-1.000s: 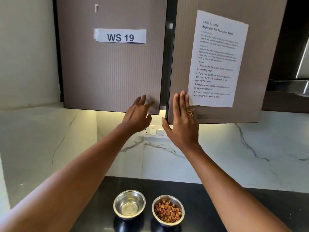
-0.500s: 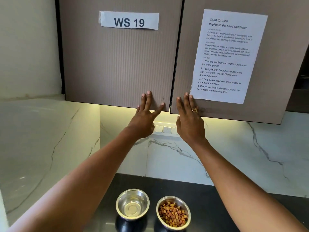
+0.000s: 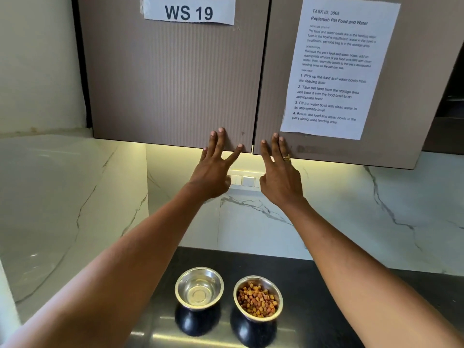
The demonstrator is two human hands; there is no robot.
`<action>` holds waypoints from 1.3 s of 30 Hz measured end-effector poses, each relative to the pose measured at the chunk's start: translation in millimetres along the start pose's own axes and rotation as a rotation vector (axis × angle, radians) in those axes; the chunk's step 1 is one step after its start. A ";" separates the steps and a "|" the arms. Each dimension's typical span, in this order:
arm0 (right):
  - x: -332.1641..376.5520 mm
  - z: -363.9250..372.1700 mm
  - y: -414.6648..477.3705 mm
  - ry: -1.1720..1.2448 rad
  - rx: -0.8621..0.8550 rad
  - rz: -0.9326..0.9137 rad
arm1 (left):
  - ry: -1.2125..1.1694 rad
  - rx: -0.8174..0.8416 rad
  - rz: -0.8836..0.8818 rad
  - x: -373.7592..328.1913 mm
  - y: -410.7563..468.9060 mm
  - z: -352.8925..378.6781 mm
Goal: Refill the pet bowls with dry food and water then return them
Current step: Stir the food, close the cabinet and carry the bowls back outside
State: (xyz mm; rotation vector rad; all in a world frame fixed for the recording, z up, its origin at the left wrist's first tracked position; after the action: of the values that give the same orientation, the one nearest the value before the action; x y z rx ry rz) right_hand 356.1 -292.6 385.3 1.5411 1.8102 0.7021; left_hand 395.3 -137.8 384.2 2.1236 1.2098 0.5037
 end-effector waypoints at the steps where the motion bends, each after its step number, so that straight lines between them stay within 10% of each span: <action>1: 1.6 3.2 -8.2 0.007 0.030 -0.001 | 0.003 0.015 -0.003 -1.0 -9.3 4.6; 21: -53.0 211.7 -299.2 0.253 0.845 0.437 | -0.303 0.767 -0.798 71.4 -323.7 215.0; 39: -104.0 361.2 -341.1 0.636 1.062 0.720 | -0.806 0.564 -1.640 87.4 -375.4 317.5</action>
State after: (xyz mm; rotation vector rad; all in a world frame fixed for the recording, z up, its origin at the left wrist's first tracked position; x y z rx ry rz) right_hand 424.7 -456.2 -90.3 3.0387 2.2323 0.5845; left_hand 397.2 -28.2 -102.9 0.7650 2.0562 -1.3416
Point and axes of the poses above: each hand's wrist, its own y-axis towards the middle knuckle, its own z-axis out of the palm, x = y × z, the point moved 9 cm from there along y, towards the middle knuckle, and after that the axes turned 3 degrees about -z, right-handed, at the moved point
